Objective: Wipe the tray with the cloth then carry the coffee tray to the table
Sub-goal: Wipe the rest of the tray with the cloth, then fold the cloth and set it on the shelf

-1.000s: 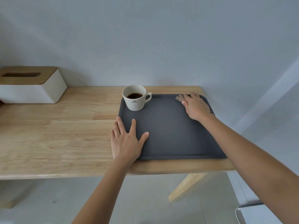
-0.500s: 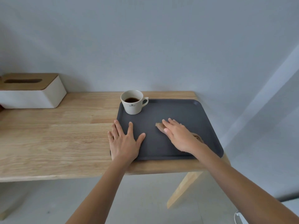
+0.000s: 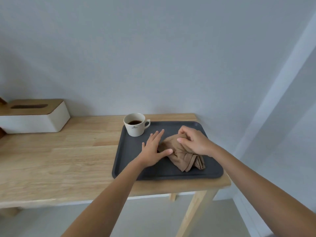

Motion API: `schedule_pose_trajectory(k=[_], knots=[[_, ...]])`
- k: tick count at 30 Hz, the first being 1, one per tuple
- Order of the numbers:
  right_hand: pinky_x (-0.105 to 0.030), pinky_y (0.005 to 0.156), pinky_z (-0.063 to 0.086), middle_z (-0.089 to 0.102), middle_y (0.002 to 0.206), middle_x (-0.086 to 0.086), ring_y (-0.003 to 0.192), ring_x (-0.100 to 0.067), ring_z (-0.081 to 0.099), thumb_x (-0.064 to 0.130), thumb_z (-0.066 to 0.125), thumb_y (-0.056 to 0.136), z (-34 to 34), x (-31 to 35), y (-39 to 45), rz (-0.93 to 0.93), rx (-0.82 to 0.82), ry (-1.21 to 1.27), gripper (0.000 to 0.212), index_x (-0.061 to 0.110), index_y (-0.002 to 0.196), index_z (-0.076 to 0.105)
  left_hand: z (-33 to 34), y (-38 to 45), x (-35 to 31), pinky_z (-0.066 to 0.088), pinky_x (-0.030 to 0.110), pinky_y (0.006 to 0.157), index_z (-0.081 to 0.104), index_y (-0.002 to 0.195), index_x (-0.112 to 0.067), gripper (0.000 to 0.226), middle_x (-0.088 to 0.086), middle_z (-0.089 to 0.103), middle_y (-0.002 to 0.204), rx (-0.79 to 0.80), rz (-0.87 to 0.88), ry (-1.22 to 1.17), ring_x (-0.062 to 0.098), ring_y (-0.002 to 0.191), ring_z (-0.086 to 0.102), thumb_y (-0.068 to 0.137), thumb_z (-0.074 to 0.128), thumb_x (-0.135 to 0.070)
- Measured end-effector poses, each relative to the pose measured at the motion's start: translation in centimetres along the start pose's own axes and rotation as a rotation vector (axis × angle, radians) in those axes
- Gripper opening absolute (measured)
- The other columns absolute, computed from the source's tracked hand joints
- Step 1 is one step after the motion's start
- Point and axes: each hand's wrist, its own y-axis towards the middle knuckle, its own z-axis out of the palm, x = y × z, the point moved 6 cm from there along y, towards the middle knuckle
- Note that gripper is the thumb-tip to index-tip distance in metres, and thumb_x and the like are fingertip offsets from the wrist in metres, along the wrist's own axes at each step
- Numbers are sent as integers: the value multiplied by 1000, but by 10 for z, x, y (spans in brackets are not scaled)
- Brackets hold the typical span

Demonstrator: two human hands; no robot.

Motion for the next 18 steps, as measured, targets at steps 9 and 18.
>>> schedule_pose_trajectory(k=[9,18], knots=[[-32,71,50,73,76,-15,66,-12,63,20,76,80,-78,23,-7,-21,-55,154,21,25,99,68,-60,1,-41,34,26,62,63,65,-17,24,-4,54,65,95,134,-337,14,66,47,78,76,-32],[-31,72,58,76,81,-7,74,-14,70,14,78,77,-52,83,28,-119,-32,258,16,14,92,75,-174,-51,-29,48,26,72,70,82,1,25,19,69,76,-172,107,-244,11,72,60,79,76,-23]])
